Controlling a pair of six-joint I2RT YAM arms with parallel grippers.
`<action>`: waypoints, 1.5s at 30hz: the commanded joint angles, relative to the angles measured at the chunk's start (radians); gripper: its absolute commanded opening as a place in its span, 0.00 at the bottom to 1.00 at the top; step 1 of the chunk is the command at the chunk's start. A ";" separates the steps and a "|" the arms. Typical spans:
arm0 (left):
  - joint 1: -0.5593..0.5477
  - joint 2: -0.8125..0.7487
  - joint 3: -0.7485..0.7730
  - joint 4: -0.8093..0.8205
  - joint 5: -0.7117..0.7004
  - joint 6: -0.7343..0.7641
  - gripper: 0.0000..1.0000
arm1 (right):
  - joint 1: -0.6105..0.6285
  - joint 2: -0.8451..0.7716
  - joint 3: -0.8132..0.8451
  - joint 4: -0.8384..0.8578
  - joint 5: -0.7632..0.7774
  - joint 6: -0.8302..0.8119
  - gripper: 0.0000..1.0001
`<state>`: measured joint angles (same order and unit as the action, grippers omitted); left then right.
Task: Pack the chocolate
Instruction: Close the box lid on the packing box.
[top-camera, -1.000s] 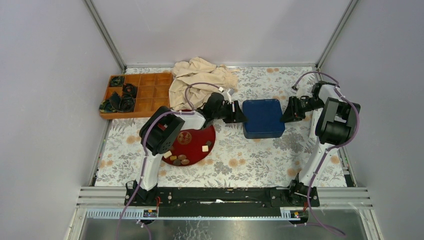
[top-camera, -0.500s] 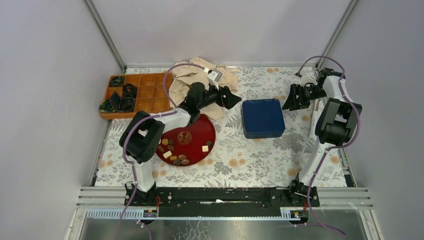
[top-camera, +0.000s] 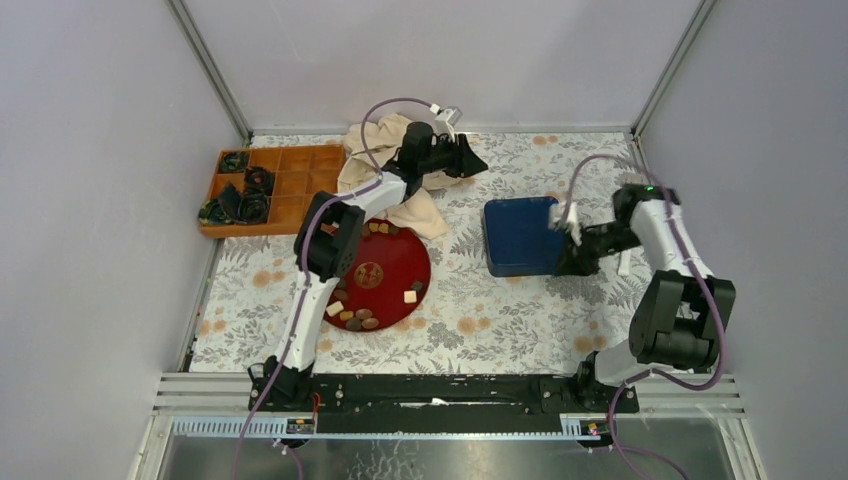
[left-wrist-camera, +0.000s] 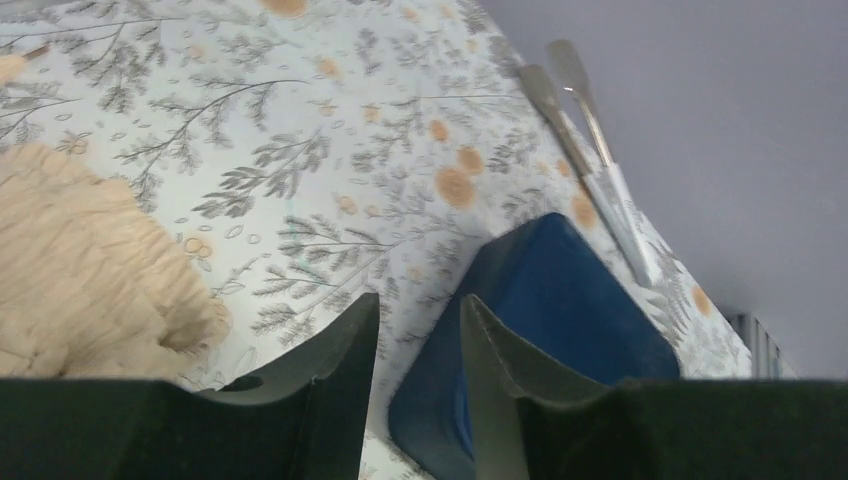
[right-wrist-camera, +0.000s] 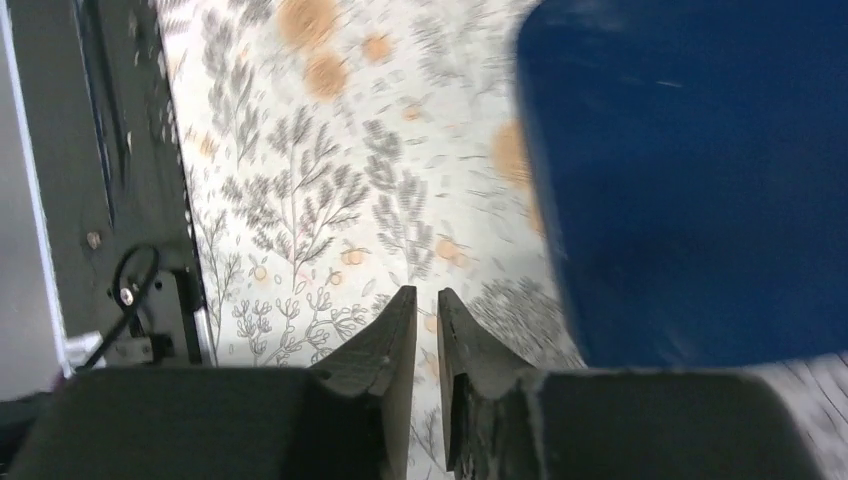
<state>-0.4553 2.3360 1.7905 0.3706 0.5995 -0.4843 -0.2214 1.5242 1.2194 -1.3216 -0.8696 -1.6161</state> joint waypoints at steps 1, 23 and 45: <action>-0.004 0.130 0.177 -0.190 -0.016 -0.092 0.40 | 0.144 -0.062 -0.197 0.241 0.147 -0.117 0.18; -0.074 0.077 -0.112 -0.107 0.033 -0.067 0.43 | 0.229 -0.118 -0.444 0.967 0.421 0.388 0.17; -0.048 -0.194 -0.499 0.149 -0.184 -0.127 0.44 | -0.118 -0.043 -0.203 0.585 0.211 0.597 0.24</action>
<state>-0.5381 2.1223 1.1893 0.4461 0.4713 -0.6113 -0.3386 1.4445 0.9352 -0.6884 -0.5938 -1.2949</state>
